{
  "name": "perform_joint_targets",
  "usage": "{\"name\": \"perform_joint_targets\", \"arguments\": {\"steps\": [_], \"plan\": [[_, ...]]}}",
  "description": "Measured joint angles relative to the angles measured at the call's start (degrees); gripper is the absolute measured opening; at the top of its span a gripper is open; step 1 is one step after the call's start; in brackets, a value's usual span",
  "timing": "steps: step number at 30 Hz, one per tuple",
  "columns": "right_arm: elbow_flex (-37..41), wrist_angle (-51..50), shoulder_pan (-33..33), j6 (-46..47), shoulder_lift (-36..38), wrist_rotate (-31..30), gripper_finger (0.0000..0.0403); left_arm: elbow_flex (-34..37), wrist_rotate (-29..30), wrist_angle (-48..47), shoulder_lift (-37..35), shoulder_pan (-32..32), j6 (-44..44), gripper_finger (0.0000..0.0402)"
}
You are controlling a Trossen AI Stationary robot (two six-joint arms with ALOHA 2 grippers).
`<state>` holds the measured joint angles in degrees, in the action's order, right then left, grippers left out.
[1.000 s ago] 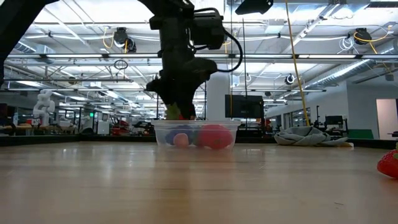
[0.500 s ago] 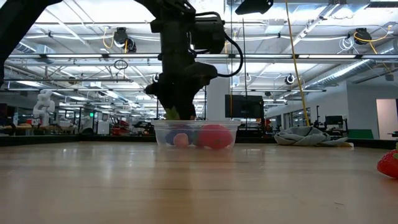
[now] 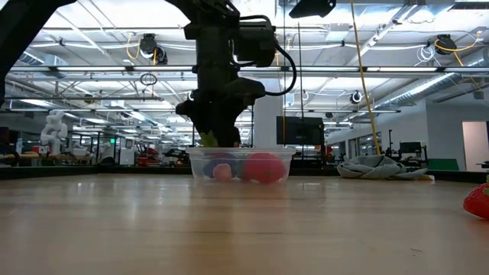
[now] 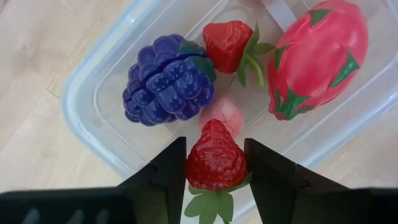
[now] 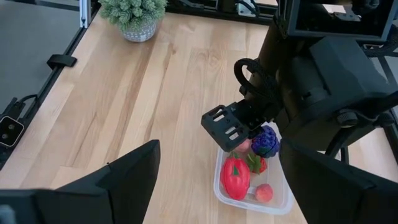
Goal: Pick and placing Produce into tupperware
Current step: Put the left strawberry into the transparent bin
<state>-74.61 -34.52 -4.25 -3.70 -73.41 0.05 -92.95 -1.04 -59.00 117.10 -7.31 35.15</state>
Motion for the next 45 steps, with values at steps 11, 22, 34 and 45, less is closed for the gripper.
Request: {"name": "perform_joint_targets", "arguments": {"steps": [11, 22, 34, 45], "plan": [[0.0, -0.02, 0.02, 0.0, 0.01, 0.0, 0.032, 0.0, 0.04, -1.01, -0.02, 0.0, 0.75, 0.0145], [0.0, -0.02, 0.02, 0.02, 0.0, 0.0, 0.032, 0.0, 1.35, -0.96, -0.04, 0.18, 1.01, 0.0145], [0.0, -0.02, 0.02, 0.02, 0.02, 0.0, 0.032, 0.0, 5.24, -0.74, -0.04, 2.18, -0.19, 0.0145], [-0.02, -0.02, 0.02, 0.02, 0.0, 0.0, 0.032, 0.0, 5.27, -0.74, -0.04, 2.27, -0.02, 0.0189]]}}
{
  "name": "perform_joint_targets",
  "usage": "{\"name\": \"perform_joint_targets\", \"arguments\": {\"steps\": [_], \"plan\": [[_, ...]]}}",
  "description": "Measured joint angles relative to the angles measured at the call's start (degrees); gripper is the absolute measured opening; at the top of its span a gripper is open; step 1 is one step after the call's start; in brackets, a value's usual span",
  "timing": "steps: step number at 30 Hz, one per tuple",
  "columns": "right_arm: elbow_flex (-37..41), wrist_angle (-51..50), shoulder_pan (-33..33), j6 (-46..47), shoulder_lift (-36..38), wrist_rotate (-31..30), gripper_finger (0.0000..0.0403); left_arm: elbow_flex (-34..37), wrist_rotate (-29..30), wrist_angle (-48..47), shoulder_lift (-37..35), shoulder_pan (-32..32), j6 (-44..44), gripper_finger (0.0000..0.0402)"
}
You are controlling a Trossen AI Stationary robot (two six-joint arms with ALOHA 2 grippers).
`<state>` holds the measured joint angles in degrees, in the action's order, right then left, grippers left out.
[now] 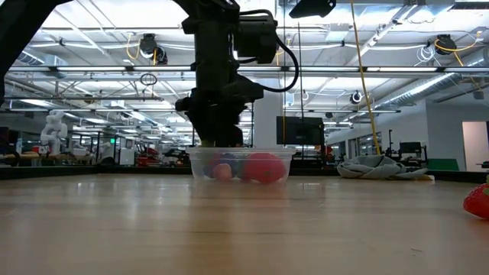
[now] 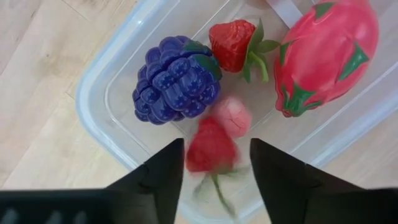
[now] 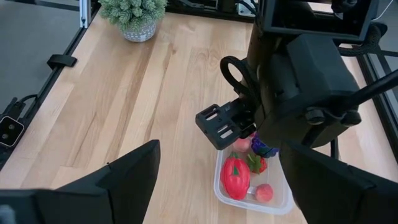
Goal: Pick and placing Produce into tupperware
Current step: Put the left strawberry into the transparent bin, then put the strawberry into the transparent bin
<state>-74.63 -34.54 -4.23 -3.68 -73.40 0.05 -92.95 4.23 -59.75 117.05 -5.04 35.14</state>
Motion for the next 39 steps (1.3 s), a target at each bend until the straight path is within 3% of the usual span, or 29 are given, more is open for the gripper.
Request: {"name": "perform_joint_targets", "arguments": {"steps": [8, 16, 27, 34, 39], "plan": [[0.02, 0.0, 0.0, 0.0, 0.01, 0.0, 0.032, 0.0, 0.0, 0.0, -0.01, -0.01, 0.07, 0.0266], [0.0, 0.0, -0.02, 0.0, 0.0, 0.0, 0.032, 0.0, 2.02, 0.17, -2.21, -0.35, -0.82, 0.0298], [0.07, -5.61, -1.36, 0.07, 0.01, 0.01, 0.032, -0.03, 12.2, -1.55, -20.0, 0.69, -2.11, 0.0301], [5.69, -6.43, -8.72, 2.1, 0.02, 0.04, 0.032, -0.04, 19.08, -7.11, -30.74, 4.53, 0.24, 0.0303], [12.46, -0.79, -14.9, 6.22, 0.0, 0.04, 0.032, -0.04, 24.18, -12.71, -34.81, 7.19, 4.82, 0.0302]]}}
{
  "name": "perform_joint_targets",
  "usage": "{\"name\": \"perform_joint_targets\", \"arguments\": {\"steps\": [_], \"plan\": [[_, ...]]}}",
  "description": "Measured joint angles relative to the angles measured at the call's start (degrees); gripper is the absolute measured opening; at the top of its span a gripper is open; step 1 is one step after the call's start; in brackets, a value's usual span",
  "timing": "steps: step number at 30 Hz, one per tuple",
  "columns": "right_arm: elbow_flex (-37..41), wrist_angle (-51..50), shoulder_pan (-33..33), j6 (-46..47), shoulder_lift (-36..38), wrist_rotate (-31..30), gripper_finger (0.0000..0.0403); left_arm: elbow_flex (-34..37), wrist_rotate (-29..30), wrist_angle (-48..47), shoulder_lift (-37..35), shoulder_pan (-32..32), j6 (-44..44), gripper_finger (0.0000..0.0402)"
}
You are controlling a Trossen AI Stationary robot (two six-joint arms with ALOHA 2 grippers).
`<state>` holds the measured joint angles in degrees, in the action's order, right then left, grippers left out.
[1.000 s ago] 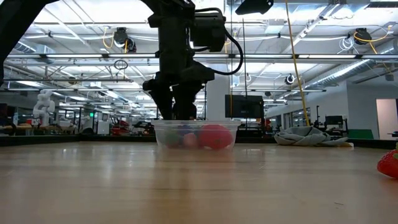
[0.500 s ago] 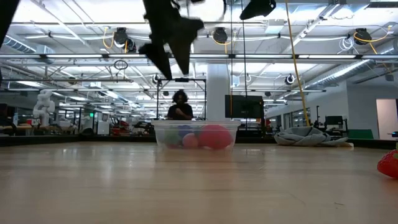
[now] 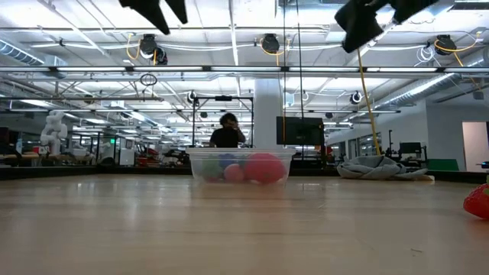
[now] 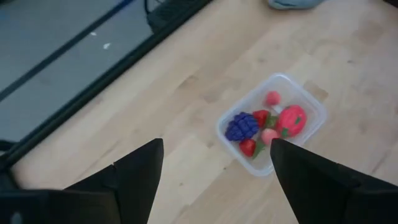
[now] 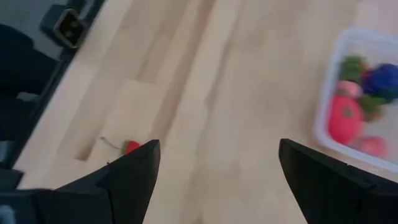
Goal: Pick and placing Produce into tupperware
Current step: Put the strawberry into the transparent bin
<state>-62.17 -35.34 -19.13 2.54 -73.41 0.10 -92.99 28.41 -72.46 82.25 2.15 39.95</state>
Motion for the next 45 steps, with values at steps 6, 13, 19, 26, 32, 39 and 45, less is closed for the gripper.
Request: {"name": "perform_joint_targets", "arguments": {"steps": [6, 13, 19, 26, 32, 39, 45], "plan": [[5.18, 6.36, -5.47, 3.26, -1.55, -0.1, 0.032, 0.0, 1.64, -4.09, -0.65, 1.12, 4.19, 0.0301], [5.16, 3.35, -8.9, 8.64, -6.53, -0.26, 0.032, 0.0, 1.38, -4.41, -0.01, 1.3, 5.11, 0.0302], [3.17, 1.62, -10.8, 8.9, -11.97, -0.26, 0.032, 0.0, 1.44, -4.43, -0.1, 1.28, 5.24, 0.0303], [-3.31, -1.61, -12.12, 7.3, -19.72, -0.08, 0.032, 0.0, 1.46, -4.43, -0.1, 1.28, 5.18, 0.0302], [-6.77, -3.97, -12.93, 7.9, -24.69, 0.13, 0.032, 0.0, 1.48, -4.45, -0.1, 1.28, 5.21, 0.0303], [-7.93, -1.54, -13.21, 10.73, -27.02, 0.39, 0.032, 0.0, 0.86, -3.96, -0.1, 1.28, 5.32, 0.0303], [-7.82, -1.58, -13.62, 12.79, -27.81, 1.7, 0.032, 0.0, 0.53, -3.94, -0.1, 1.36, 6.27, 0.0307]]}}
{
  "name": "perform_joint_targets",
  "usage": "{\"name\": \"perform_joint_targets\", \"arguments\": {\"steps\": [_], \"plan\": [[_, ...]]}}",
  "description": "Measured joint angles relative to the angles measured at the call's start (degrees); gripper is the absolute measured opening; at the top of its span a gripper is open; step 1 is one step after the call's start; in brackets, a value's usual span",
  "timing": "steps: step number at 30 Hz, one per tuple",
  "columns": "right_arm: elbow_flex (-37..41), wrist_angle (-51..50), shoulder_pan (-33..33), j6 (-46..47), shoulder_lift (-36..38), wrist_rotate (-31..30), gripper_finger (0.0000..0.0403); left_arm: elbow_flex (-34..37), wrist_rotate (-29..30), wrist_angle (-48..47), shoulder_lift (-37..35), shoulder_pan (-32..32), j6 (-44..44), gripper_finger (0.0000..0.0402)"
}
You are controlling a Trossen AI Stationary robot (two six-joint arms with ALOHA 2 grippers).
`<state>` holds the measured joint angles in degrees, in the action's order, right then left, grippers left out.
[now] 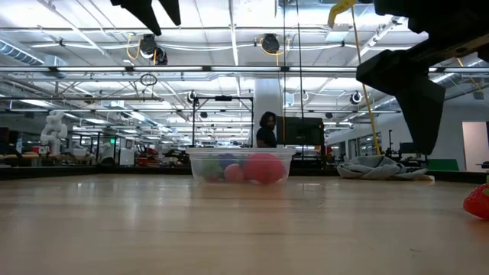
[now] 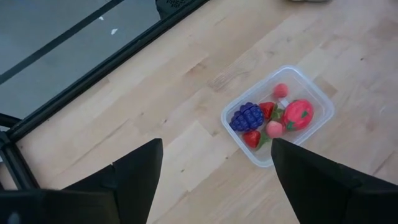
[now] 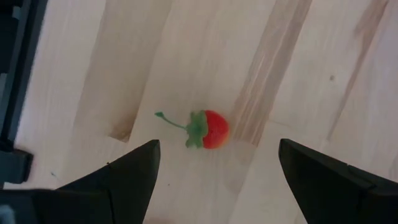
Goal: Pick and placing Produce into tupperware
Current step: Put the strawberry into the transparent bin
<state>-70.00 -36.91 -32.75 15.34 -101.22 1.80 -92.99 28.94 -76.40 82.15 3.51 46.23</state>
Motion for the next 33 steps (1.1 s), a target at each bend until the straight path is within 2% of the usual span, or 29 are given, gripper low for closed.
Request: {"name": "perform_joint_targets", "arguments": {"steps": [15, 33], "plan": [[0.7, 2.14, -1.11, 2.43, 0.03, -0.02, 0.0285, 0.0, -0.05, 0.0, 0.0, 0.0, 0.31, 0.0308], [6.88, 8.95, -0.39, 3.54, 0.03, 0.0, 0.0283, 0.0, -0.16, 0.0, 0.0, 0.0, 0.58, 0.0308]]}}
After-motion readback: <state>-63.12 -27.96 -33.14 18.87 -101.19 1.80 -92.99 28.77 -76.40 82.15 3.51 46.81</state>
